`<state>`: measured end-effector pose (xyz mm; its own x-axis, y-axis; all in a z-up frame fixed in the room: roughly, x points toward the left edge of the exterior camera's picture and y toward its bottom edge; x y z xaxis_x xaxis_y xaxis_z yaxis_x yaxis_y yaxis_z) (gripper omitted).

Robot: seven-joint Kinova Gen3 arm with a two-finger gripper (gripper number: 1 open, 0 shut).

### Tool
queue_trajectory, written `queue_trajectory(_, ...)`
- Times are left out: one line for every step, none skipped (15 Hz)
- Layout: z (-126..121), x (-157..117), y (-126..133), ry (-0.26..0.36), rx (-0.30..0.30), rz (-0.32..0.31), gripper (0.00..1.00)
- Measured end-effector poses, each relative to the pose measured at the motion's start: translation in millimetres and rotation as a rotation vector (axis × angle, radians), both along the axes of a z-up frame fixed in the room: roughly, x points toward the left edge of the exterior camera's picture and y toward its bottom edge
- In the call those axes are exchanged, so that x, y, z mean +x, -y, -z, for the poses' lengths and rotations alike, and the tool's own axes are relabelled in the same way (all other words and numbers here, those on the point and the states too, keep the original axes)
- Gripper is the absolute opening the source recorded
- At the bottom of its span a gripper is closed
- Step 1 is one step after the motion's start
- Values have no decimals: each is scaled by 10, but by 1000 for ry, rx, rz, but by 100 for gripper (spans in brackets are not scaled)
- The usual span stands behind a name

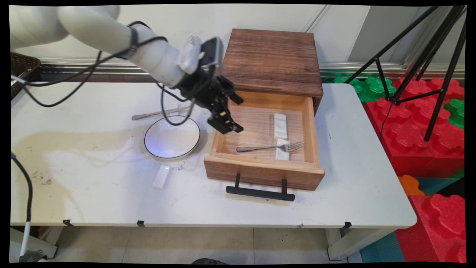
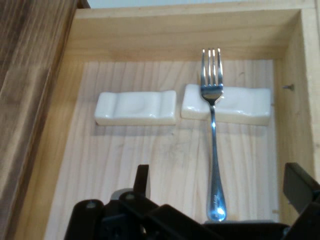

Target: Pick up the knife from the left of the white plate

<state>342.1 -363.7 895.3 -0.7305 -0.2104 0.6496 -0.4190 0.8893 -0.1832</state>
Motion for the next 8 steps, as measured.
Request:
queue_trajectory(-46,70,-46,-7,-2,-3,100)
queue_trajectory(-101,151,-102,-16,-4,-4,100)
queue_trajectory(-153,231,-156,-23,-7,-4,100)
queue_trajectory(-205,314,-211,-29,-11,-4,100)
queue_trajectory(-246,384,-260,-34,-14,-4,100)
queue_trajectory(-292,463,-317,-39,-17,-3,100)
queue_trajectory(-329,529,-368,-43,-19,-1,100)
queue_trajectory(-354,573,-403,-46,-20,-1,100)
